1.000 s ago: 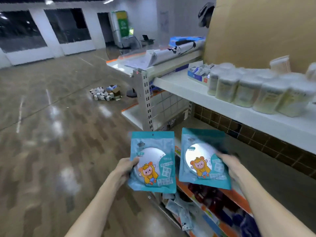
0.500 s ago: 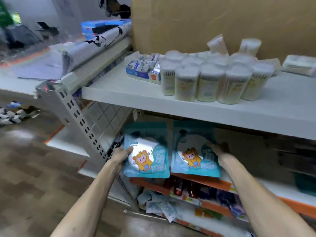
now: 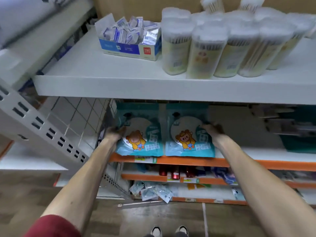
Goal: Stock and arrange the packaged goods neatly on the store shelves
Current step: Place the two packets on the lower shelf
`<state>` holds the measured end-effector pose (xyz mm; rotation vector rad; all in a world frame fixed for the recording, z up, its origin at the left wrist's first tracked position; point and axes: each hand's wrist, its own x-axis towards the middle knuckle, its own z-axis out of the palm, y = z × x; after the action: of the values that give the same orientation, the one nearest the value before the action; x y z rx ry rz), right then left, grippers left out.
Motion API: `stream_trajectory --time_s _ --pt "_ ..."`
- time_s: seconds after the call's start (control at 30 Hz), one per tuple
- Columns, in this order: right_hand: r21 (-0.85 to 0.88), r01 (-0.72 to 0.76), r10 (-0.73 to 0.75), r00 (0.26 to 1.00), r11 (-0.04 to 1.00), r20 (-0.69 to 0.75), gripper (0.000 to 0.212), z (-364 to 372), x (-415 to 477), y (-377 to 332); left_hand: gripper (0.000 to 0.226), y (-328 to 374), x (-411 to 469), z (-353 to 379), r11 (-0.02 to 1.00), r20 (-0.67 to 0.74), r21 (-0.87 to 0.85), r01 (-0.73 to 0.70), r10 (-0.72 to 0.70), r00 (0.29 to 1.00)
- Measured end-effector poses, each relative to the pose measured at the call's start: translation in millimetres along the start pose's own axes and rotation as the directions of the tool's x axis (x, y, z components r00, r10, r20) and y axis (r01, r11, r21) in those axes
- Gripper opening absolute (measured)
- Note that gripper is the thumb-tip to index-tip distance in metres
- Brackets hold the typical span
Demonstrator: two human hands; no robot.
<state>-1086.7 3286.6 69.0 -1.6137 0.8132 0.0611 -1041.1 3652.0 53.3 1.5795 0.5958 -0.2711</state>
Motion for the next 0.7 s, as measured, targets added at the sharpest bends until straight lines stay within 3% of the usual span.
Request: stream_trajectory --time_s 0.23,0.4,0.53,0.7 --pt "0.041 0.071 -0.072 0.997 0.997 0.016 0.019 16 25 7 0.037 -8 24 14 0.996 -0.042 0.088 -0.017 0.021 0.999" --pt "0.018 0.037 -0.038 0.998 0.999 0.051 0.047 23 39 16 0.035 -15 34 17 0.983 -0.123 0.179 -0.033 0.055 0.991" --pt "-0.151 0.105 -0.112 0.993 0.983 -0.038 0.037 32 45 23 0.039 -22 42 18 0.965 -0.188 0.253 -0.072 0.123 0.975" --pt "-0.474 0.189 -0.288 0.947 0.860 -0.144 0.026 50 44 28 0.034 -20 41 22 0.860 -0.216 0.494 -0.128 0.264 0.940"
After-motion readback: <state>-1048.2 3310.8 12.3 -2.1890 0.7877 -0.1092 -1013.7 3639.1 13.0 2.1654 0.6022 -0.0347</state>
